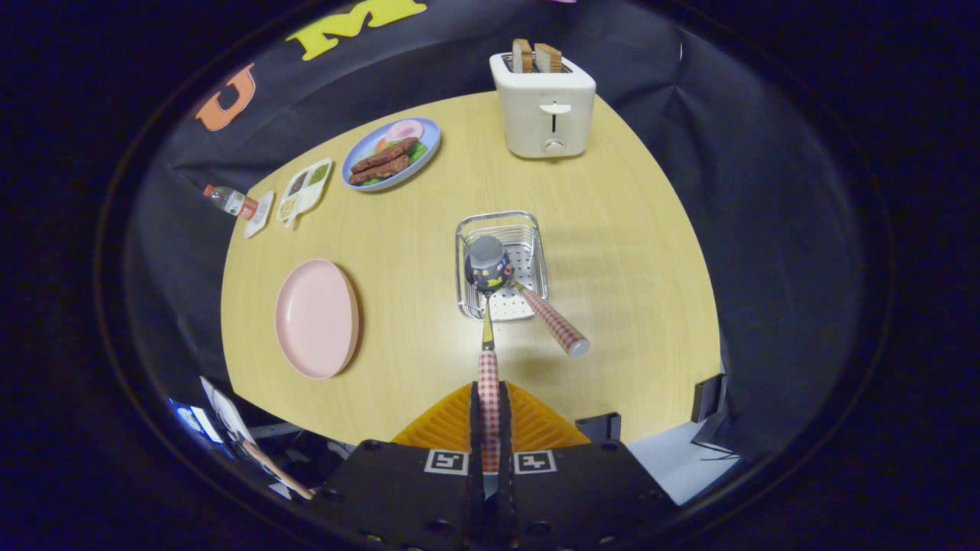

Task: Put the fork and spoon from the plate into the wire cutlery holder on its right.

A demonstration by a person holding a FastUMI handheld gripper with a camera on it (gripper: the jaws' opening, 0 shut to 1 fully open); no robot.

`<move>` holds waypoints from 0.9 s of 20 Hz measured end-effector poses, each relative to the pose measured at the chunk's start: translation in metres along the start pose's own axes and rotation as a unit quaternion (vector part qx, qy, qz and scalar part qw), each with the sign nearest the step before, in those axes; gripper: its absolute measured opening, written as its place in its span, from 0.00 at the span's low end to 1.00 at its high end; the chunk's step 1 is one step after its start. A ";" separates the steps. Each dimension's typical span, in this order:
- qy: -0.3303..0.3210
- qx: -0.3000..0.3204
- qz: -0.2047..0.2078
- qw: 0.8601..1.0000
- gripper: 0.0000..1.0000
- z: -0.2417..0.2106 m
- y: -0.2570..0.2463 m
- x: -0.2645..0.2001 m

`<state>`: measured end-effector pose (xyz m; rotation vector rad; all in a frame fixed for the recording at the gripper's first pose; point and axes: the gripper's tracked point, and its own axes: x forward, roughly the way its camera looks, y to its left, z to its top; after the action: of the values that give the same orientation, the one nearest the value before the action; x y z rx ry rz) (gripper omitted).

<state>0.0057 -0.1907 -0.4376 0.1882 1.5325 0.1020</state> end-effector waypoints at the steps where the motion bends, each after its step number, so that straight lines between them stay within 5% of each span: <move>1: 0.009 0.004 0.000 1.000 0.07 0.004 -0.001 0.001; 10: 0.075 -0.004 0.004 0.997 0.09 0.017 -0.002 0.016; 18: 0.040 -0.004 0.018 0.999 0.14 0.044 0.006 0.008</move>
<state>0.0499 -0.1858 -0.4427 0.2078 1.6087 0.1453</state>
